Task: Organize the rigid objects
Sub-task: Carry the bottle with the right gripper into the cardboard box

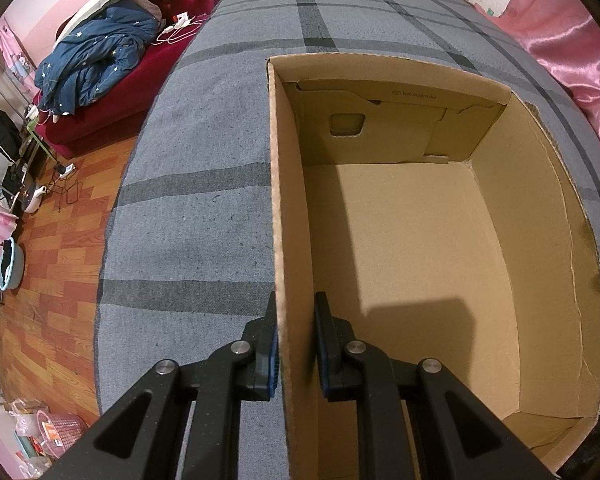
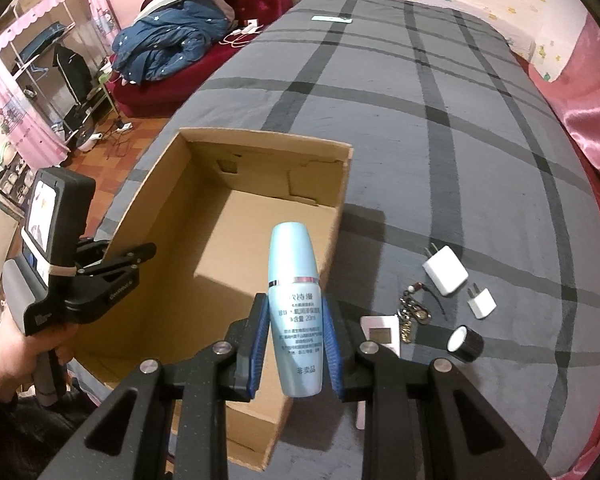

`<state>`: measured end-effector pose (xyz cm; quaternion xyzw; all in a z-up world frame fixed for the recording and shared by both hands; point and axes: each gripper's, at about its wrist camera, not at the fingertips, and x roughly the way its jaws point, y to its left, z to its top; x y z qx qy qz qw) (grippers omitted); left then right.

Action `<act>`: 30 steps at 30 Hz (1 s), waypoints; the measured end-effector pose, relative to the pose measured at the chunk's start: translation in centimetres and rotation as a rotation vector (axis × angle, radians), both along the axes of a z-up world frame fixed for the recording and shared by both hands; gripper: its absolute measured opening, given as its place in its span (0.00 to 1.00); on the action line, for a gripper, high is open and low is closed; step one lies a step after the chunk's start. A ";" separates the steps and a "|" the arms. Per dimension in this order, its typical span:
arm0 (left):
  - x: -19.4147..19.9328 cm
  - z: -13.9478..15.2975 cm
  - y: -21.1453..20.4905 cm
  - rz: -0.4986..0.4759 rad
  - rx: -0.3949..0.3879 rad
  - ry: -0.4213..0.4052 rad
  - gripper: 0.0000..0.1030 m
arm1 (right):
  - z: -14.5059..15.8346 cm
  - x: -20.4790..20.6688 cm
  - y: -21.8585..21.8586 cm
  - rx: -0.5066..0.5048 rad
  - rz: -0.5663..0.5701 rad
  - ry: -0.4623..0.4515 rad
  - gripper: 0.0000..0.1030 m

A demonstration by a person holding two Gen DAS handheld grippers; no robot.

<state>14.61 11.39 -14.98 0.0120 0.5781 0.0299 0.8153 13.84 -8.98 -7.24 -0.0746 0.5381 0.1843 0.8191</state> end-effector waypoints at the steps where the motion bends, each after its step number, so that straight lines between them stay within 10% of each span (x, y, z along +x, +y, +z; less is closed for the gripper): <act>1: 0.0 0.0 0.0 0.000 0.000 0.000 0.15 | -0.1 0.0 0.3 -0.001 0.005 0.001 0.27; 30: -0.1 -0.1 0.1 0.001 0.003 0.000 0.15 | -9.3 4.0 7.2 -0.002 -0.008 0.178 0.27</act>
